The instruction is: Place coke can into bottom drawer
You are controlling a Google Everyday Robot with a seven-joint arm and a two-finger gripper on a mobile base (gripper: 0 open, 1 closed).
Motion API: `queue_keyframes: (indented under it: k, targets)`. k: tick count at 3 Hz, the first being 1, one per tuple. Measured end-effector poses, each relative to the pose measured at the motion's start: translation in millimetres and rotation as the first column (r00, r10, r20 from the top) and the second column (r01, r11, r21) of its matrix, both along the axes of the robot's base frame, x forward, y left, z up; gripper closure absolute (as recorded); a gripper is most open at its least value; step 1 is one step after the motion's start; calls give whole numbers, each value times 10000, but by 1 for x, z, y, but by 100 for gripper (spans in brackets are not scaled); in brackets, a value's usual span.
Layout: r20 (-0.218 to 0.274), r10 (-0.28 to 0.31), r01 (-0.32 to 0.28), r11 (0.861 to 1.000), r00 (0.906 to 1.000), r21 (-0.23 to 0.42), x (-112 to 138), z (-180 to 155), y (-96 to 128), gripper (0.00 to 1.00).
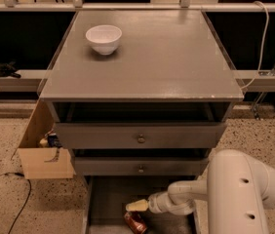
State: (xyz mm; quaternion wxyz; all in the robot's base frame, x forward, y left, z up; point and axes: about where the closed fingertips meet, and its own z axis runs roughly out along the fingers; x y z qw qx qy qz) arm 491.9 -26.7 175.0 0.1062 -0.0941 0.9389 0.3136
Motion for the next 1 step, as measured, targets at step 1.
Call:
queue_keyframes:
  k: [1]
  targets:
    - [0, 0, 0, 10000, 10000, 0, 0, 0, 0, 0]
